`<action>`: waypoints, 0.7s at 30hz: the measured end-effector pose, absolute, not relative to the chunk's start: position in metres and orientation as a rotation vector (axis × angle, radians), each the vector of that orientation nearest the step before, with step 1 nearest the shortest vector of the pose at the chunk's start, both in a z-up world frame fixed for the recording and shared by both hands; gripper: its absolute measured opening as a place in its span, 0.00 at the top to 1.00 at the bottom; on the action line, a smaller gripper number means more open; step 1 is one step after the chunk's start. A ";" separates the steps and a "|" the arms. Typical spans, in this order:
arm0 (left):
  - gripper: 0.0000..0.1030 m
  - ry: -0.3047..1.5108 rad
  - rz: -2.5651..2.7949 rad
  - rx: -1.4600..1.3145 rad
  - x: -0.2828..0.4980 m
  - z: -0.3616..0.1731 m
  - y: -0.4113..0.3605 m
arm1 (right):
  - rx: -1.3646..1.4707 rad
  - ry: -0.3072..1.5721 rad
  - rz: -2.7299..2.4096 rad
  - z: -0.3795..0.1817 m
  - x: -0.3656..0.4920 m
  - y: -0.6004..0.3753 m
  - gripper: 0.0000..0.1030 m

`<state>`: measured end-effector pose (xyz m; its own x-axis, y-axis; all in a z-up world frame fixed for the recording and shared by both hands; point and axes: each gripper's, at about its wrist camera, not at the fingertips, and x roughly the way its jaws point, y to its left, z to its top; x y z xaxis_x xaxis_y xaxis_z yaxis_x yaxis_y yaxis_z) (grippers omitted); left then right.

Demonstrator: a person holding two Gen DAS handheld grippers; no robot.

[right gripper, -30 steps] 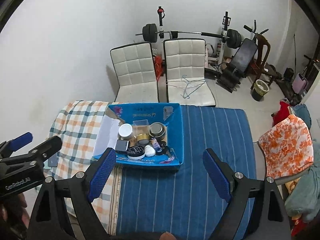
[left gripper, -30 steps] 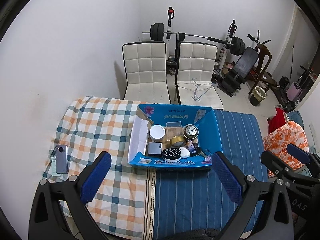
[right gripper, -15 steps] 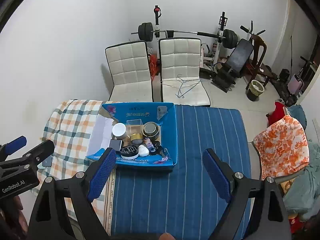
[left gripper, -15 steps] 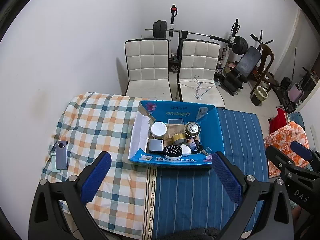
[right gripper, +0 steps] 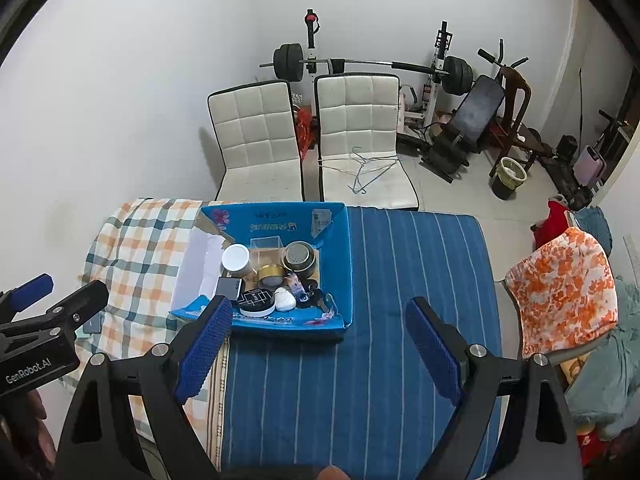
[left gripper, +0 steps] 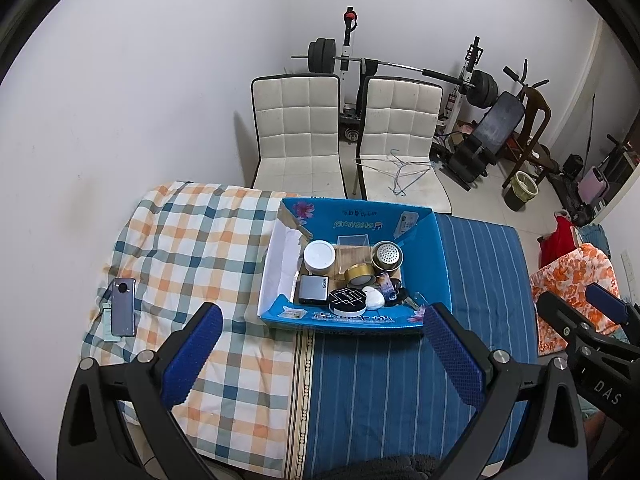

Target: Organize rigid objects

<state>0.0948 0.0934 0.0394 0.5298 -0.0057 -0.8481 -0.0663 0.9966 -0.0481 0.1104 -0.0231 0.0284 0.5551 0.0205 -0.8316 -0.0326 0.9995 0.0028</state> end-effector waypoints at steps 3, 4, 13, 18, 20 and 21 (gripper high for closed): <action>0.00 1.013 0.037 -0.078 0.095 0.039 0.093 | -0.010 0.983 0.025 0.028 0.111 -0.023 0.12; 0.00 1.015 0.038 -0.078 0.095 0.039 0.093 | -0.011 0.982 0.026 0.028 0.111 -0.023 0.12; 0.00 1.018 0.039 -0.082 0.094 0.036 0.095 | -0.021 0.981 0.011 0.025 0.112 -0.022 0.12; 0.00 1.021 0.038 -0.086 0.094 0.036 0.096 | -0.027 0.986 0.006 0.024 0.113 -0.023 0.12; 0.00 1.018 0.038 -0.084 0.095 0.035 0.097 | -0.029 0.984 0.006 0.025 0.114 -0.022 0.12; 0.00 1.018 0.038 -0.085 0.095 0.035 0.097 | -0.031 0.982 0.006 0.025 0.114 -0.021 0.12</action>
<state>0.0950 0.0970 0.0352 0.5245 -0.0080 -0.8514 -0.0709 0.9961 -0.0530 0.1141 -0.0214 0.0253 0.5550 -0.0088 -0.8318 -0.0194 0.9995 -0.0235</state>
